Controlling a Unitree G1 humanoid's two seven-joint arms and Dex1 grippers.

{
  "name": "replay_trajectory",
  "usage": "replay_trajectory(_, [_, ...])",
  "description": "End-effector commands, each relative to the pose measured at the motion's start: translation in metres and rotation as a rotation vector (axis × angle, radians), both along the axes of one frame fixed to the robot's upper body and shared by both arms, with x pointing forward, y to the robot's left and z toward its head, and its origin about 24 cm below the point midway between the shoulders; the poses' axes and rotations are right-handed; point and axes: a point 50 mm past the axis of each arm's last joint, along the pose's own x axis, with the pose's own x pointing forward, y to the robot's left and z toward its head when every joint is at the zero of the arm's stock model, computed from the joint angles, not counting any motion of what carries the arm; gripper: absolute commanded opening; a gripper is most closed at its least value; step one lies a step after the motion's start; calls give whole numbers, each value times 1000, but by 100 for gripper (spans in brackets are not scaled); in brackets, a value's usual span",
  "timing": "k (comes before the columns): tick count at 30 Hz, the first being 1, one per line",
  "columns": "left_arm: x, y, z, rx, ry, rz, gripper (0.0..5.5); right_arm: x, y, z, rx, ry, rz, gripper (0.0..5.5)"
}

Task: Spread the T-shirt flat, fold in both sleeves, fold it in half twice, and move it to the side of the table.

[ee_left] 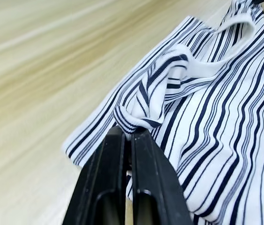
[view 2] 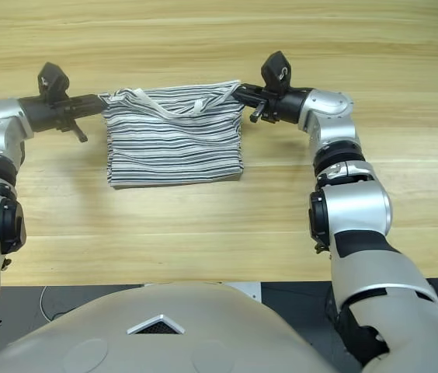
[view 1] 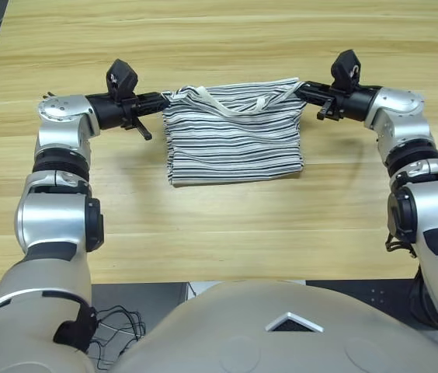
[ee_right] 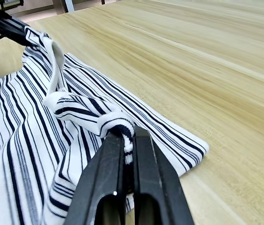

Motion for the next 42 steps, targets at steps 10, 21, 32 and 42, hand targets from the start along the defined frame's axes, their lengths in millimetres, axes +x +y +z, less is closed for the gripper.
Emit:
replay_trajectory(10, [12, 20, -7, 216, -29, 372, 128, 22, 9, -3, -297, -115, -366, 144])
replay_trajectory(21, [9, -28, 36, -33, -346, -81, 128, 24, 15, 25, -175, -384, -272, 144])
replay_trajectory(32, [-51, -27, -22, 631, -334, -435, 128, 2, 24, -11, -396, -376, -49, 144])
replay_trajectory(42, [-83, -83, -26, 891, -825, -997, 128, -35, 22, -52, -675, -348, 377, 144])
